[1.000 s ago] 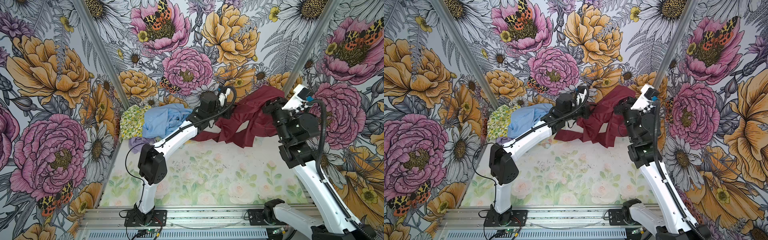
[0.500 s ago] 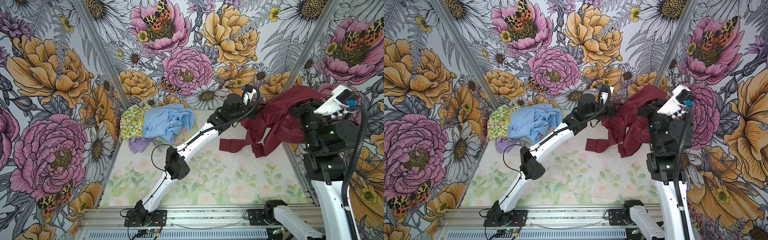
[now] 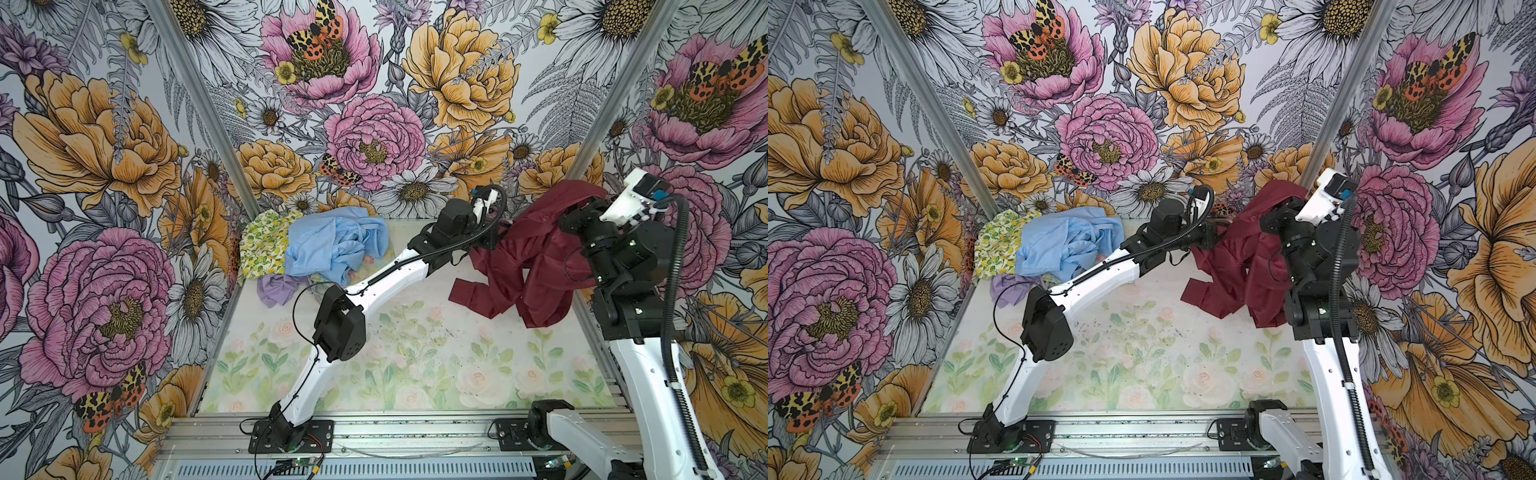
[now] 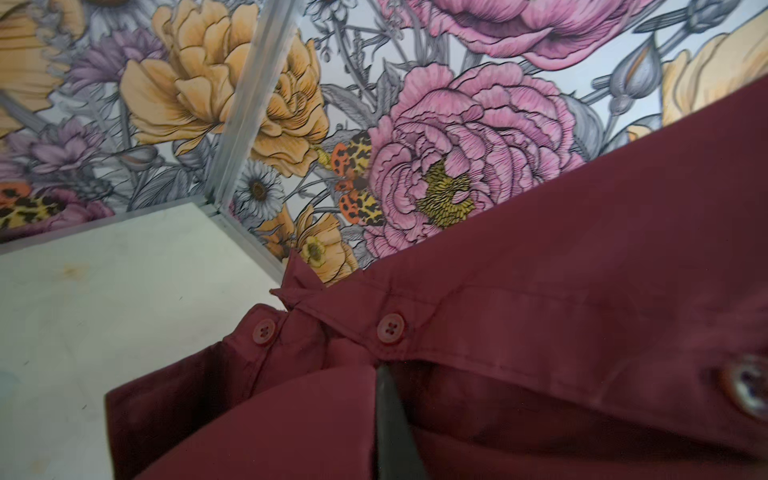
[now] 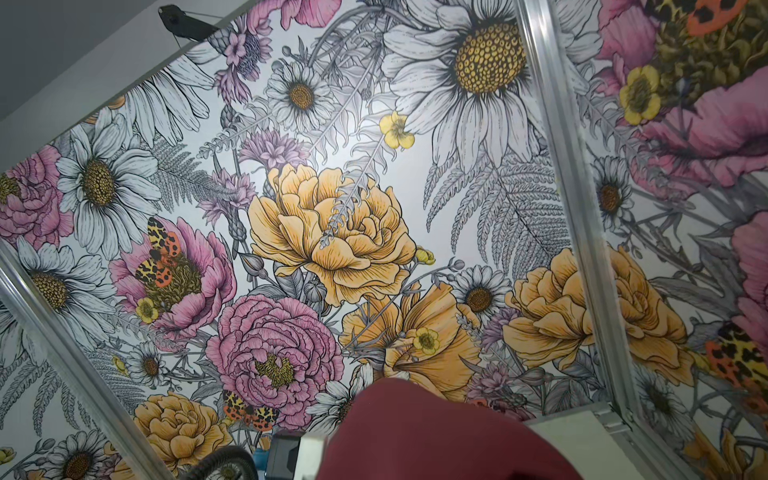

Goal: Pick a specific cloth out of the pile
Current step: 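Carry the maroon shirt away from the pile with both grippers onto open table, then lower the maroon shirt onto the table and open the left gripper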

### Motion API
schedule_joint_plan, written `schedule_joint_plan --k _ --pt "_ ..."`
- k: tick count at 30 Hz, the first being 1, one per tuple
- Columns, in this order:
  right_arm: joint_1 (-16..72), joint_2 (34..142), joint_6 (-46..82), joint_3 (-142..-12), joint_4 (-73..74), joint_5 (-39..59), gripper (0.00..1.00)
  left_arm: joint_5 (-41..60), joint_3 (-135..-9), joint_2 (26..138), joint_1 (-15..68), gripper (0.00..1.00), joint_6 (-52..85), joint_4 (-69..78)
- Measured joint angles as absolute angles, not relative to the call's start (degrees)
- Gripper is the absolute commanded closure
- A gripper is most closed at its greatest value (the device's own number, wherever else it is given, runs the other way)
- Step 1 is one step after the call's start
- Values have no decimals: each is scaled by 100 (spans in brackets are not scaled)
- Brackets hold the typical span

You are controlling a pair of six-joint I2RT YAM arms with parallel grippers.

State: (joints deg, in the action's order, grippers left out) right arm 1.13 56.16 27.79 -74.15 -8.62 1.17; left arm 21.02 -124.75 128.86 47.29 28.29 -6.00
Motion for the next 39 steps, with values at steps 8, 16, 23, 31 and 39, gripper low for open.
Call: schedule_joint_plan --k 8,16,23,31,39 --pt "279 5728 3098 -6257 -821 309 100 1861 -10833 12523 4283 100 2862 -270" --pt "255 5653 3177 -5092 -829 200 100 1778 -10600 13063 4646 100 3210 43" --pt "102 5756 3245 -4630 -963 123 100 1763 -10746 13843 5203 100 3734 558" --pt "-27 6025 3413 -4574 -847 139 100 1763 -10774 14230 5236 100 4228 950" --pt "-187 6114 3511 -4515 -740 209 100 1890 -10608 14147 5006 44 4377 1328"
